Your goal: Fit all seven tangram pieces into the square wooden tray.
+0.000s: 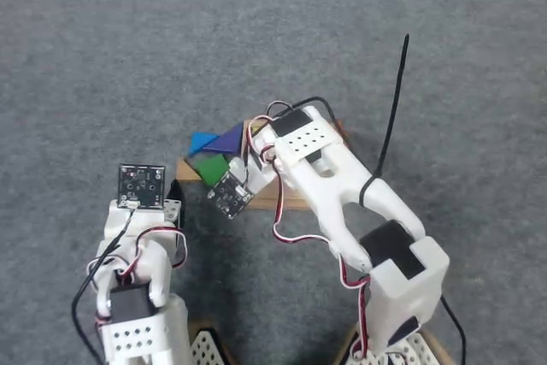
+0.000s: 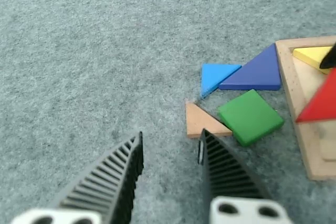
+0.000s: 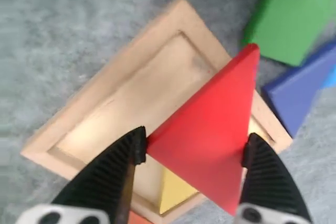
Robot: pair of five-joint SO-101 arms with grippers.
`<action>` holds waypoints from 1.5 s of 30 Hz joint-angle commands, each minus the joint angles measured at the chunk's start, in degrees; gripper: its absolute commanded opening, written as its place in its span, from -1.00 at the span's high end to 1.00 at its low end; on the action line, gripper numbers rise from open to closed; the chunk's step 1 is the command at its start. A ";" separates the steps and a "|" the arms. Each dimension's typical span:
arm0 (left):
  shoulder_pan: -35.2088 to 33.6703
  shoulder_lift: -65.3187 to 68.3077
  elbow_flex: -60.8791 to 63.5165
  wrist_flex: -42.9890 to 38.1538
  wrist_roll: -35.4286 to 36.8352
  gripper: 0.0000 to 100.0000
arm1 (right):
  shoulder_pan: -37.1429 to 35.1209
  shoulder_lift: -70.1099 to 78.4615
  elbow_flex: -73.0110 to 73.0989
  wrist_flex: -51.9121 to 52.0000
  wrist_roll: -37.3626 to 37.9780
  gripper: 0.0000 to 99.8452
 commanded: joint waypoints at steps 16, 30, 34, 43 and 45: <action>0.00 0.26 -0.40 0.09 -0.35 0.67 | 2.33 5.41 -23.91 11.65 -21.54 0.55; 0.00 0.26 -0.40 0.09 -0.35 0.67 | 0.31 5.93 -18.29 19.03 -76.40 0.55; 0.00 0.26 -0.40 0.09 -0.35 0.67 | 0.31 5.93 -12.22 10.86 -76.66 0.55; 0.00 0.26 -0.40 0.09 -0.35 0.67 | -0.48 9.63 -10.90 4.97 -76.13 0.55; 0.00 0.26 -0.40 0.09 -0.35 0.67 | -0.31 12.35 -12.04 4.62 -76.13 0.55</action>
